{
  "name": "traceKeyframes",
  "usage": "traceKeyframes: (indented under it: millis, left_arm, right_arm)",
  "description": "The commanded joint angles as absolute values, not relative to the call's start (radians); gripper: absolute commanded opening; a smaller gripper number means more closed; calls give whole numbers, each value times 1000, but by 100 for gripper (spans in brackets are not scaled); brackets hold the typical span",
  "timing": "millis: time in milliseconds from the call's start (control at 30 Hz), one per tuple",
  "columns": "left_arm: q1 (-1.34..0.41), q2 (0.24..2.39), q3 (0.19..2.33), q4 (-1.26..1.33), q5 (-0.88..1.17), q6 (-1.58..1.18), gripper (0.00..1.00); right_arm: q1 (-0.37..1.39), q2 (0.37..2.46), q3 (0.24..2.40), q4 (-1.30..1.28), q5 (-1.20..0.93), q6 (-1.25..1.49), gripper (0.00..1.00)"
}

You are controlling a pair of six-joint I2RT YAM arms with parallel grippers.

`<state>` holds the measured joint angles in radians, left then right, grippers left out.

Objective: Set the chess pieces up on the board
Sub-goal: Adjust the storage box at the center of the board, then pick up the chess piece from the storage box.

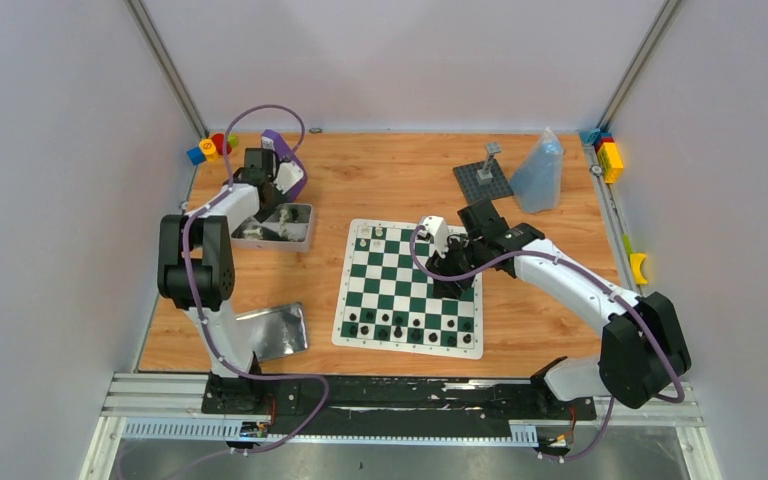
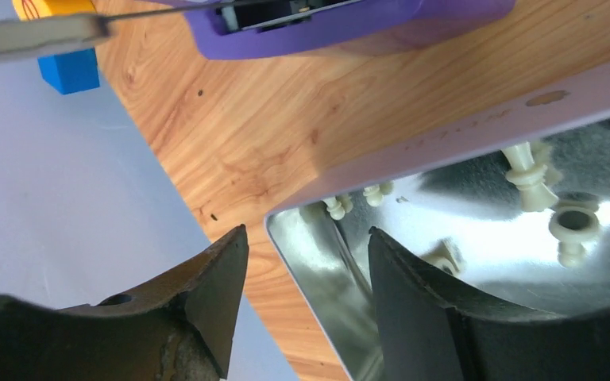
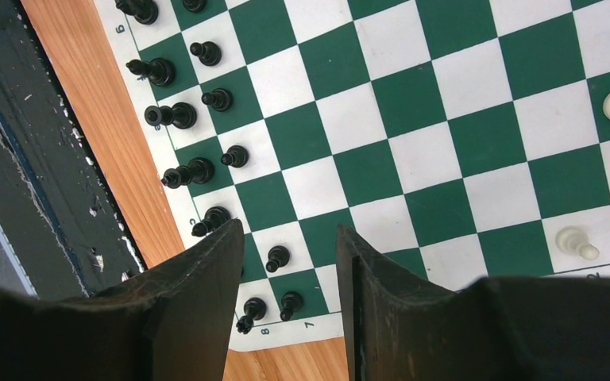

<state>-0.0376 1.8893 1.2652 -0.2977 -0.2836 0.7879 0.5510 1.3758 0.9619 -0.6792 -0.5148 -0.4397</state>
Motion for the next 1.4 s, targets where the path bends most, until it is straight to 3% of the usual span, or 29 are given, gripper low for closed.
traceKeyframes:
  millis: [0, 167, 367, 700, 1367]
  left_arm:
    - [-33, 1767, 1280, -377, -200, 604, 67]
    - [-33, 1677, 1241, -481, 8, 394, 68]
    - [-34, 1703, 1234, -473, 189, 235, 57]
    - [-34, 1773, 1191, -311, 238, 65, 49]
    - [-34, 1886, 1233, -226, 177, 6, 48]
  right_arm:
    - [546, 1379, 958, -649, -524, -453, 47]
    - [547, 1393, 961, -650, -530, -452, 47]
    - [546, 1397, 964, -652, -530, -453, 47]
    - [546, 1404, 965, -652, -527, -457, 48]
    - [546, 1411, 969, -659, -534, -462, 48]
